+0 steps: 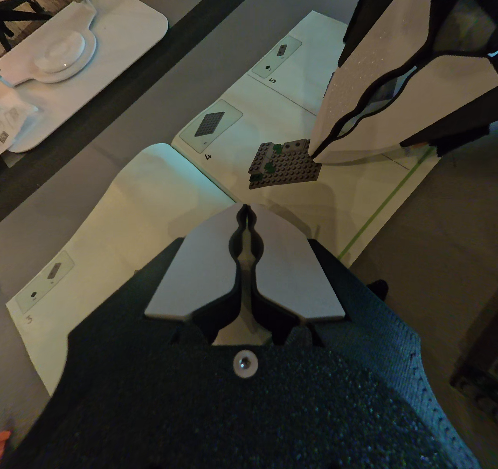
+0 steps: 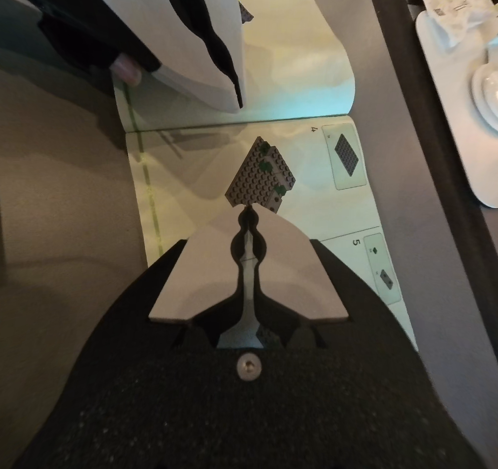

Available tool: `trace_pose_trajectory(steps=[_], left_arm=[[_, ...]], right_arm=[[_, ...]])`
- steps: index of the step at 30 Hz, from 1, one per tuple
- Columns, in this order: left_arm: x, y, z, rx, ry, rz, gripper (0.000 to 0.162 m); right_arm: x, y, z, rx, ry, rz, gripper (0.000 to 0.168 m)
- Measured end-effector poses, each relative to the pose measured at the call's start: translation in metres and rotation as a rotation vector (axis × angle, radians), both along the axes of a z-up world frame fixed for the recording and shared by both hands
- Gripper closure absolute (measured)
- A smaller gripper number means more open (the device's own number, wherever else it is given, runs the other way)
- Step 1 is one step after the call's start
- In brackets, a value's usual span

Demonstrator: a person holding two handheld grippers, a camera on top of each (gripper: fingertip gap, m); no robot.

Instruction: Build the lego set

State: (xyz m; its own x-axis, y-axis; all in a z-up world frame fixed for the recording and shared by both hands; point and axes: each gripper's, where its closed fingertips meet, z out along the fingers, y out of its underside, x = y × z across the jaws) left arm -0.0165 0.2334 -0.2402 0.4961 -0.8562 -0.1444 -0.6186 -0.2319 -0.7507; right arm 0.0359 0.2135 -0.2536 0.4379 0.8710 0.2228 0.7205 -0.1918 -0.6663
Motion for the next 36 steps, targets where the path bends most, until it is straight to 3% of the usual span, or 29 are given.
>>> trace_pose_trajectory(steps=[5,10,16,24,36], left_arm=[[0.0,-0.001,0.005,0.013,0.004,0.002,0.162],[-0.006,-0.021,0.031,0.07,-0.013,-0.013,0.161],[-0.021,-0.068,0.042,0.027,-0.06,-0.061,0.162],[-0.054,-0.111,0.04,0.015,-0.071,-0.05,0.162],[-0.082,-0.136,0.027,-0.039,-0.083,-0.043,0.162]], right_arm=[[-0.004,-0.012,0.02,0.012,0.049,0.029,0.168],[-0.025,-0.093,0.05,-0.079,0.227,0.18,0.152],[-0.036,-0.157,0.02,-0.165,0.13,0.189,0.135],[-0.052,-0.151,0.002,-0.225,0.109,0.198,0.152],[-0.063,-0.096,0.015,-0.199,0.076,0.262,0.153]])
